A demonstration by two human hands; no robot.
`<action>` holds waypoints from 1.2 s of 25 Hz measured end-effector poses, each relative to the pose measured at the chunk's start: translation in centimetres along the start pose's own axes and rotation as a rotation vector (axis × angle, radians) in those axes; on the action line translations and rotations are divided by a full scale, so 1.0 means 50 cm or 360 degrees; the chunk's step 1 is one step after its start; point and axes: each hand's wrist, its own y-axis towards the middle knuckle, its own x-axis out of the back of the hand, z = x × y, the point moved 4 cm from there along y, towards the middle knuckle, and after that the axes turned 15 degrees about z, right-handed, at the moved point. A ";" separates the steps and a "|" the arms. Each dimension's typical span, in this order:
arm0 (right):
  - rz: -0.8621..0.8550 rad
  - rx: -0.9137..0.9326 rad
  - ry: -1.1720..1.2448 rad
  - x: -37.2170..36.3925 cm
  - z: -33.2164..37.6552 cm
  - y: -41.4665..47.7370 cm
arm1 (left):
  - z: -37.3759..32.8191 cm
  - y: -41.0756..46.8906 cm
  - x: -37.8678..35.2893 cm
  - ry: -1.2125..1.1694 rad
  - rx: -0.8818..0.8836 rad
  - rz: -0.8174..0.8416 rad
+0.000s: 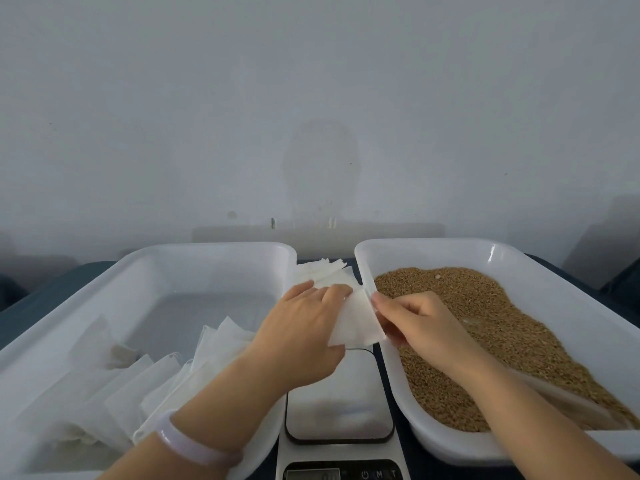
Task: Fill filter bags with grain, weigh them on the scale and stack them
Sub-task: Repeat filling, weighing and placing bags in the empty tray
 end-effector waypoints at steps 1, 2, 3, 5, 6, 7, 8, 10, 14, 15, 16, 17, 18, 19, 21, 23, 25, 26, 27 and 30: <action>0.0037 0.0073 0.0045 -0.001 0.005 -0.003 | 0.009 -0.001 -0.004 -0.0211 0.0051 0.0017; 0.0047 0.0167 0.0055 -0.001 0.011 -0.006 | 0.017 -0.001 -0.006 -0.0443 0.0123 0.0045; 0.0018 0.0277 0.0018 0.000 0.019 -0.010 | 0.023 -0.003 -0.010 -0.0674 0.0176 0.0084; -0.0079 0.0482 -0.0106 0.003 0.033 -0.018 | 0.026 -0.002 -0.014 -0.1013 0.0182 0.0170; -0.0117 0.0566 -0.0175 0.003 0.037 -0.023 | 0.024 -0.002 -0.017 -0.1103 0.0154 0.0215; -0.0147 0.0628 -0.0246 0.001 0.040 -0.026 | 0.019 -0.003 -0.018 -0.1151 0.0110 0.0256; -0.0161 0.0671 -0.0311 -0.002 0.042 -0.028 | 0.013 -0.004 -0.019 -0.1180 0.0057 0.0288; -0.0125 0.0692 -0.0418 -0.010 0.040 -0.026 | 0.010 -0.004 -0.019 -0.1204 -0.0013 0.0335; 0.0191 0.0563 -0.0389 -0.024 0.023 -0.023 | 0.002 -0.006 -0.013 -0.1243 -0.0086 0.0476; 0.0223 0.0550 -0.0391 -0.026 0.023 -0.024 | 0.000 -0.008 -0.012 -0.1238 -0.0077 0.0525; 0.0209 0.0561 -0.0403 -0.026 0.024 -0.025 | 0.000 -0.009 -0.011 -0.1240 -0.0070 0.0561; 0.0151 0.0600 -0.0417 -0.022 0.027 -0.027 | 0.001 -0.011 -0.008 -0.1256 -0.0075 0.0572; 0.0058 0.0653 -0.0428 -0.016 0.031 -0.029 | 0.005 -0.013 -0.005 -0.1305 -0.0098 0.0561; -0.0056 0.0719 -0.0439 -0.008 0.035 -0.031 | 0.008 -0.015 -0.001 -0.1360 -0.0128 0.0544; -0.0278 0.0824 -0.0477 0.009 0.042 -0.036 | 0.019 -0.020 0.004 -0.1438 -0.0135 0.0523; -0.0399 0.0863 -0.0534 0.018 0.045 -0.038 | 0.041 -0.022 0.006 -0.1472 -0.0054 0.0428; -0.0396 0.0863 -0.0612 0.014 0.043 -0.036 | 0.061 -0.021 0.018 -0.1521 -0.0005 0.0154; -0.0349 0.0827 -0.0633 0.009 0.040 -0.034 | 0.061 -0.022 0.022 -0.1579 -0.0035 0.0049; -0.0293 0.0778 -0.0636 0.004 0.036 -0.032 | 0.055 -0.023 0.026 -0.1593 -0.0077 0.0043; -0.0267 0.0718 -0.0598 0.001 0.030 -0.030 | 0.027 -0.021 0.011 -0.1197 -0.0103 0.0299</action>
